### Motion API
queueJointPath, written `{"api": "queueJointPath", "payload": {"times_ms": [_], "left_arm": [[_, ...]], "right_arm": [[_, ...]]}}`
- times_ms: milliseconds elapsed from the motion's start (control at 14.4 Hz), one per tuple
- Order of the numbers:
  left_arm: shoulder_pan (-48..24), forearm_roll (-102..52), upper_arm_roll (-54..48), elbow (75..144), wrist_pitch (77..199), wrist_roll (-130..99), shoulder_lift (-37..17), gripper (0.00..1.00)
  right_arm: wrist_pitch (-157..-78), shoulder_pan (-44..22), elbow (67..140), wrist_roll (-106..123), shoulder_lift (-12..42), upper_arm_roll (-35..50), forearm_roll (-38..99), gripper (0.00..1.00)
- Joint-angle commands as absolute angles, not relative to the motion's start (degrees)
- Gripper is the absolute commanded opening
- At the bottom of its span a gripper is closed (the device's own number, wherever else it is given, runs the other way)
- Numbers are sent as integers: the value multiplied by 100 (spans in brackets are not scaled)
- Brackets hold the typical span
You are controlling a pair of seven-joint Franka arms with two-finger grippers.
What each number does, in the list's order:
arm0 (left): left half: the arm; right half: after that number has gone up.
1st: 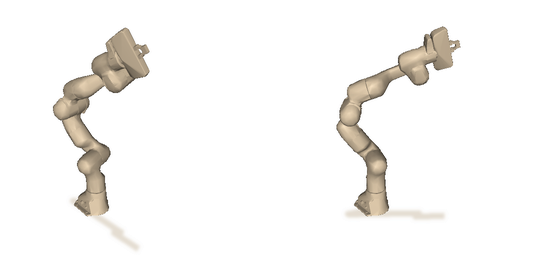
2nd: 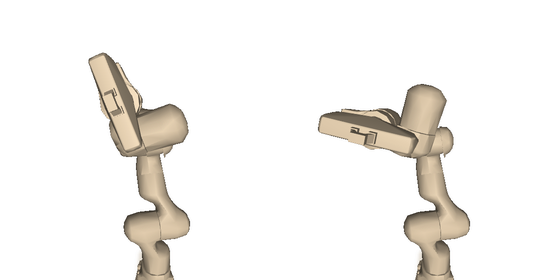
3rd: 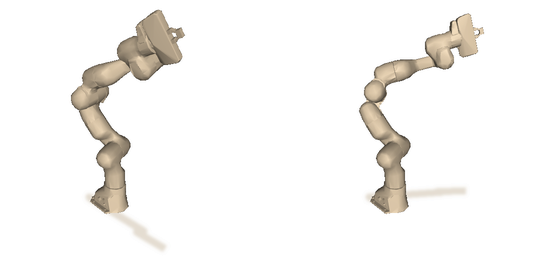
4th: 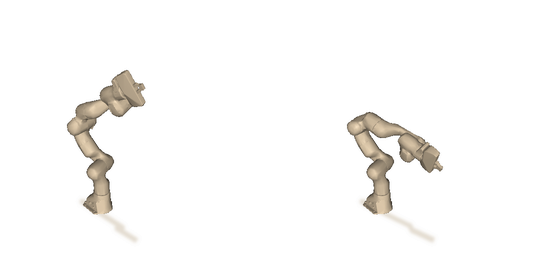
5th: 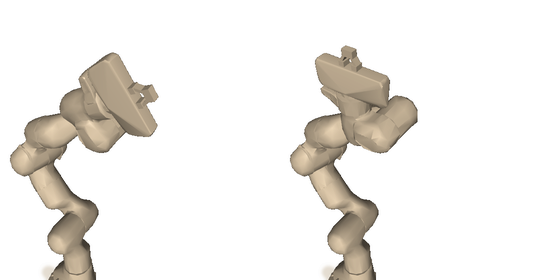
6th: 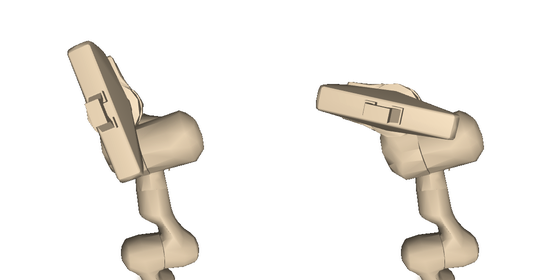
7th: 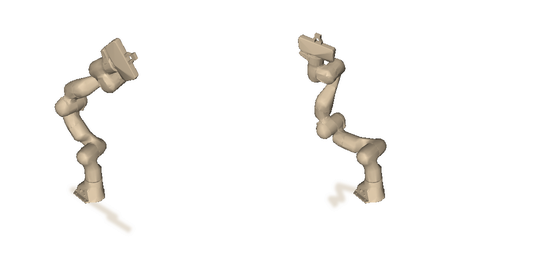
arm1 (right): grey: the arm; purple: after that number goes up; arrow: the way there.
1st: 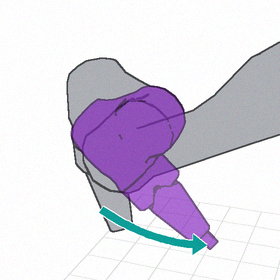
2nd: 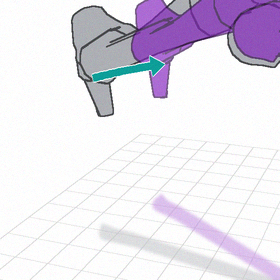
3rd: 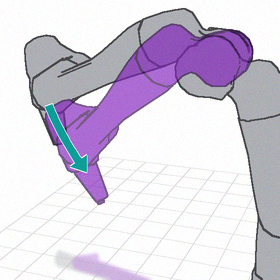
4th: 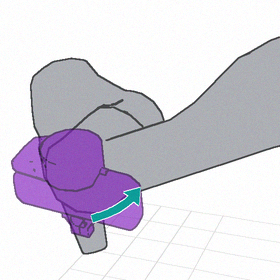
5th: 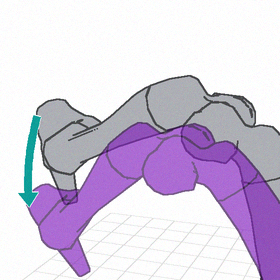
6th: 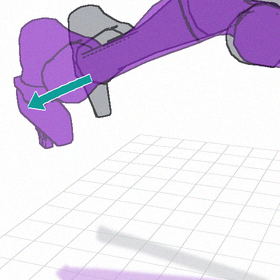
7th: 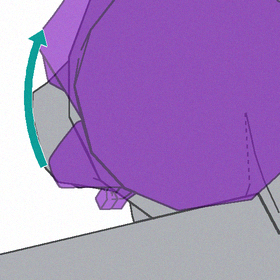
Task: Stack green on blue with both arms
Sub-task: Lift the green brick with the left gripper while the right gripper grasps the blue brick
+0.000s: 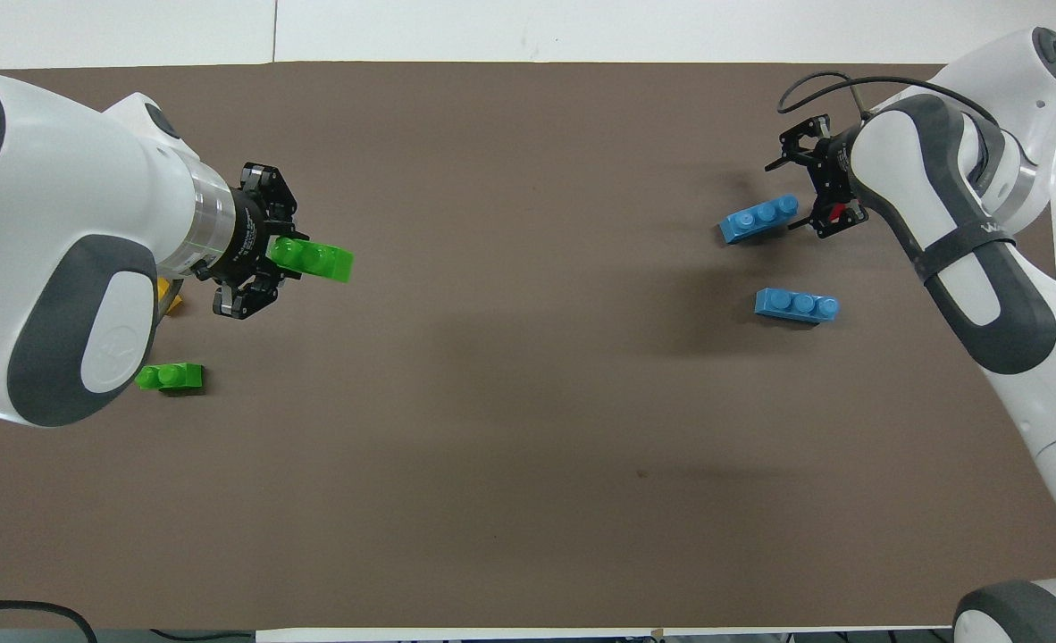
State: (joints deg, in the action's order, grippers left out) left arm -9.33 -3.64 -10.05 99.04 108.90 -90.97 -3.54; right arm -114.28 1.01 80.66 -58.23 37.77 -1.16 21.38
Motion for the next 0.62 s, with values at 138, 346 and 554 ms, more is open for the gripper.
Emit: {"api": "queueJointPath", "payload": {"times_ms": [138, 346, 554], "left_arm": [[-958, -448, -1002, 9905, 10749, -9167, -272, 0], [-958, -448, -993, 9914, 10679, -9176, -264, 0], [-958, -448, -993, 9949, 10459, -9508, -211, 0]], "right_arm": [[-11821, 132, 8490, -5414, 3683, -88, 2294, 93], [-11778, 132, 8508, -5309, 3674, -88, 2294, 85], [-11716, 132, 8595, -4652, 3630, -88, 2294, 7]]}}
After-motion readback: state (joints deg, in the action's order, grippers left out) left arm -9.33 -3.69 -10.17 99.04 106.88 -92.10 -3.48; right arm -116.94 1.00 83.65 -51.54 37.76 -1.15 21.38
